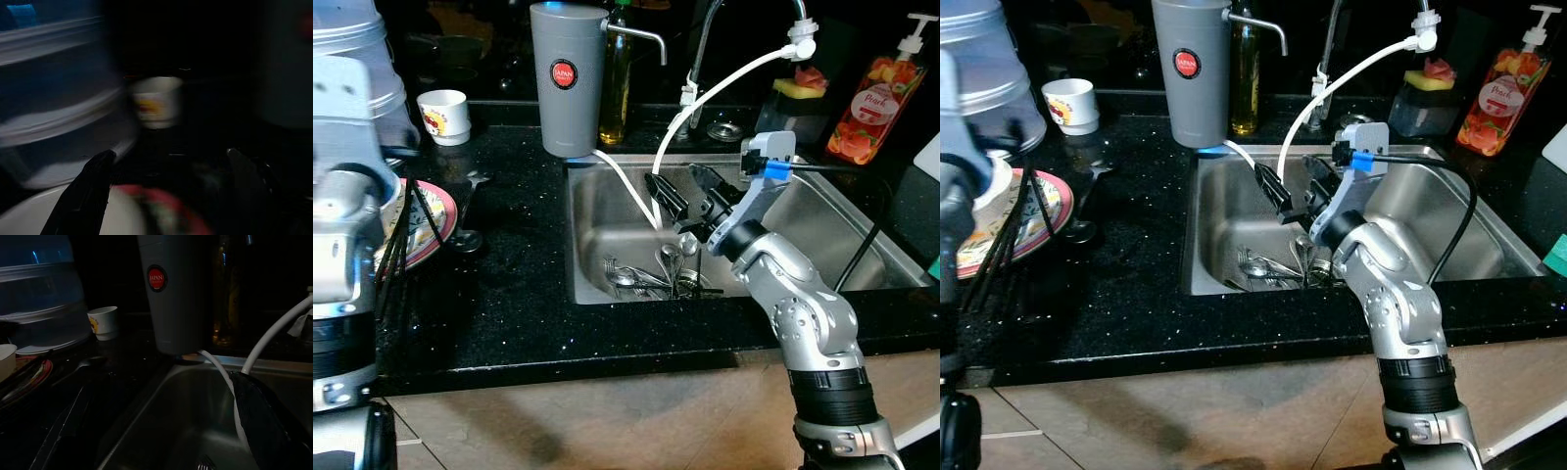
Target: Kitchen organization
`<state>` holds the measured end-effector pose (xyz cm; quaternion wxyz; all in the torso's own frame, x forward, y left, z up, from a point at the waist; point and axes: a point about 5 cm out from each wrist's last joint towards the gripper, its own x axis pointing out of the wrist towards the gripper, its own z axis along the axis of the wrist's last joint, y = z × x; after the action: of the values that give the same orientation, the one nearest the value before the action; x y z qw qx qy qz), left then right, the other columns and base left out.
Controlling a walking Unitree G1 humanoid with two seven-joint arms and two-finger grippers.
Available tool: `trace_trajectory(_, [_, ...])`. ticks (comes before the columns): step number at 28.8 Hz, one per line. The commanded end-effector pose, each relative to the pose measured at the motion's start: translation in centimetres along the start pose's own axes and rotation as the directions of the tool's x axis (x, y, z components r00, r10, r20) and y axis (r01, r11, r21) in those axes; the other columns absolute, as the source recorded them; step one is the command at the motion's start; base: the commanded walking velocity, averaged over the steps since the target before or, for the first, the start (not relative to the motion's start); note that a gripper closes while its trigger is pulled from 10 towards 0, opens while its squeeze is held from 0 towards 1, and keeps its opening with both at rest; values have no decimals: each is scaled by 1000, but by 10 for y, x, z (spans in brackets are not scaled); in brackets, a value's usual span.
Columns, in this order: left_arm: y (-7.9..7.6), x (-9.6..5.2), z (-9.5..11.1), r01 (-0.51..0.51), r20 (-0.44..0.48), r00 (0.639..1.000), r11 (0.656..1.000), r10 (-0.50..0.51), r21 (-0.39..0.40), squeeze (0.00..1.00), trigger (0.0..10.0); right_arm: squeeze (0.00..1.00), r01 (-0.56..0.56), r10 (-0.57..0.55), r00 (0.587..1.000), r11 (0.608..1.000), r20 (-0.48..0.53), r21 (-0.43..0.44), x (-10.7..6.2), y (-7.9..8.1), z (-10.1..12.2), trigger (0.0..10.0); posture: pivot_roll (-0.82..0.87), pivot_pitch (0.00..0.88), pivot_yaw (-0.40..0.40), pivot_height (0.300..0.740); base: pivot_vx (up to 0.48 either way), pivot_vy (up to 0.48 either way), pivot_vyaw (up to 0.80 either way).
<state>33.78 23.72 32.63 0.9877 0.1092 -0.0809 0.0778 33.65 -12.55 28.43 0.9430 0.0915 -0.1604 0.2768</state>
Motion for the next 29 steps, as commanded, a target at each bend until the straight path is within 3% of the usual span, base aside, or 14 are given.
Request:
trace_trajectory(1, [-16,-1,-6,68,-20,998,997,-67,30,0,10000,0,2,-2,1000,1000,0,-1,1,-1,2,10000,-3,109,-50,740,0,0,0])
trace_trajectory(4, [-32,-2,-14,73,-81,994,997,-72,19,0,10000,0,5,-5,1000,1000,-1,-5,-1,-2,2,10000,-3,109,-50,740,0,0,0])
trace_trajectory(7, [-35,-2,-17,70,-101,992,998,-69,1,0,10000,0,6,-6,1000,1000,-1,-7,-1,-2,2,10000,-3,109,-50,740,0,0,0])
trace_trajectory(9, [-43,-7,-30,29,-168,985,995,-44,-93,0,10000,0,8,-8,1000,1000,-7,-9,-2,-4,2,10000,-8,116,-48,740,0,0,0])
trace_trajectory(10, [-47,-11,-36,20,-186,982,993,-42,-120,149,10000,0,8,-8,1000,1000,-10,-11,-3,-4,1,10000,-8,116,-48,740,0,0,0])
trace_trajectory(11, [-47,-11,-36,20,-186,982,993,-42,-120,149,10000,0,8,-8,1000,1000,-10,-11,-3,-4,1,10000,-8,116,-48,740,0,0,0])
trace_trajectory(12, [-51,-14,-40,13,-194,980,990,-40,-138,1000,10000,0,8,-9,1000,1000,-13,-11,-3,-5,0,10000,-8,116,-48,740,0,0,0])
trace_trajectory(15, [-60,-18,-44,28,-191,980,986,-59,-161,1000,10000,0,2,-2,1000,1000,-19,-16,-3,-5,-1,10000,-8,116,-48,740,0,0,0])
trace_trajectory(18, [-80,-25,-48,131,-190,969,980,-158,-148,1000,10000,0,-6,5,1000,1000,-25,-28,-4,-4,-2,10000,-6,119,-52,740,0,0,0])
trace_trajectory(19, [-87,-28,-49,175,-199,959,974,-202,-145,278,10000,0,-5,4,1000,1000,-23,-28,-4,-4,-1,10000,-6,119,-49,740,0,0,0])
trace_trajectory(20, [-93,-31,-49,211,-210,948,967,-238,-143,0,10000,0,-4,3,1000,1000,-22,-27,-4,-5,-1,10000,-6,119,-49,740,0,0,0])
trace_trajectory(23, [-97,-34,-50,240,-218,939,960,-267,-145,0,10000,0,-3,2,1000,1000,-20,-25,-4,-5,-1,10000,-6,119,-49,740,0,0,0])
trace_trajectory(27, [-100,-40,-52,269,-262,923,959,-283,-89,0,10000,0,-4,4,1000,1000,-19,-22,-5,-4,-1,10000,-6,117,-46,740,0,0,0])
trace_trajectory(29, [-91,-43,-55,241,-299,931,968,-212,64,0,10000,0,-5,5,1000,1000,-21,-16,-5,-4,-1,10000,-3,113,-45,740,0,0,0])
